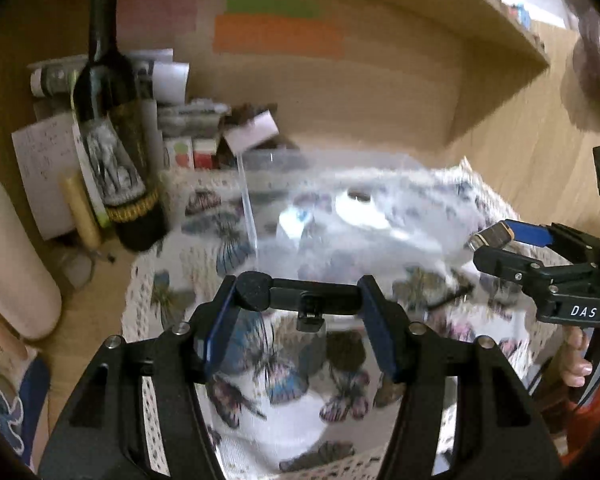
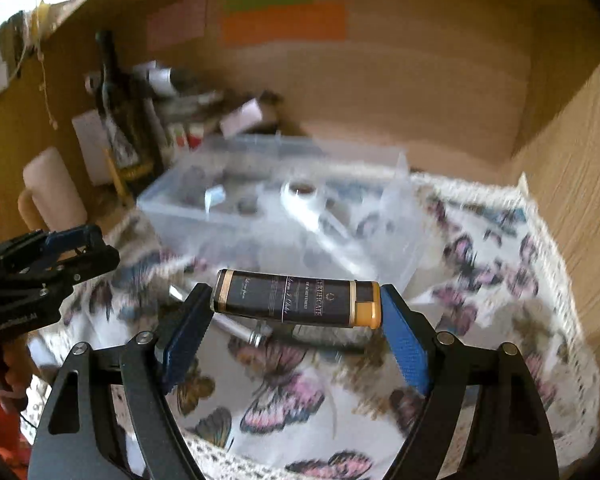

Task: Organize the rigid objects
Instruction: 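Carry both items into the clear box and open both tools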

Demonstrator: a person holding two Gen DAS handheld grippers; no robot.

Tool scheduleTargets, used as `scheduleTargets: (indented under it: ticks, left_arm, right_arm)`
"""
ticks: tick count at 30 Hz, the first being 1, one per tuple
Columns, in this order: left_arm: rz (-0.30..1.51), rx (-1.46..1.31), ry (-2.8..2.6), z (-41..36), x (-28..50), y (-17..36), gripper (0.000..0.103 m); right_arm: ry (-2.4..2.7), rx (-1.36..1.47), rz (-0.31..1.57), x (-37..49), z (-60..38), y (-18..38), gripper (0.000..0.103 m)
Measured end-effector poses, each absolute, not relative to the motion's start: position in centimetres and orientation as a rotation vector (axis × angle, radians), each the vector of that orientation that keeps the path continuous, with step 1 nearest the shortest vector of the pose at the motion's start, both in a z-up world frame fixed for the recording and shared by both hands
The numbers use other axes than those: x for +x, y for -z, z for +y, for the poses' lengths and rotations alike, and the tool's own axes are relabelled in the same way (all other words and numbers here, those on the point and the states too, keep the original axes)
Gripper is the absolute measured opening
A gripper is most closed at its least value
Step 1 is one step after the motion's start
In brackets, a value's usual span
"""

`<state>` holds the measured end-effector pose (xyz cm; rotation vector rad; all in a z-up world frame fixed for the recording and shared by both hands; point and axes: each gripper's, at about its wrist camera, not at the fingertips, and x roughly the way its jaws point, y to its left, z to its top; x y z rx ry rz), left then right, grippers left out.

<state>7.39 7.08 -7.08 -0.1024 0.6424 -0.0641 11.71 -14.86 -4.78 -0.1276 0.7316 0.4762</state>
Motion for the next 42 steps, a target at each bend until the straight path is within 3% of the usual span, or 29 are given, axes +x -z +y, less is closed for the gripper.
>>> scheduleTargets:
  ticks: [16, 32, 42]
  left_arm:
    - [0.589, -0.104, 0.034, 6.5, 13.0, 3.7, 0.059]
    - [0.800, -0.125, 0.118, 5.5, 19.5, 8.9, 0.059]
    - [0.822, -0.108, 0.122, 4.9, 20.2, 9.9, 0.062]
  right_arm:
    - [-0.484, -0.154, 0.577, 17.3, -13.4, 0.3, 0.080]
    - [-0.530, -0.219, 0.836, 23.3, -11.2, 6.8, 0.080]
    - [-0.550, -0.226, 0.900, 24.0, -10.6, 8.2, 0.080]
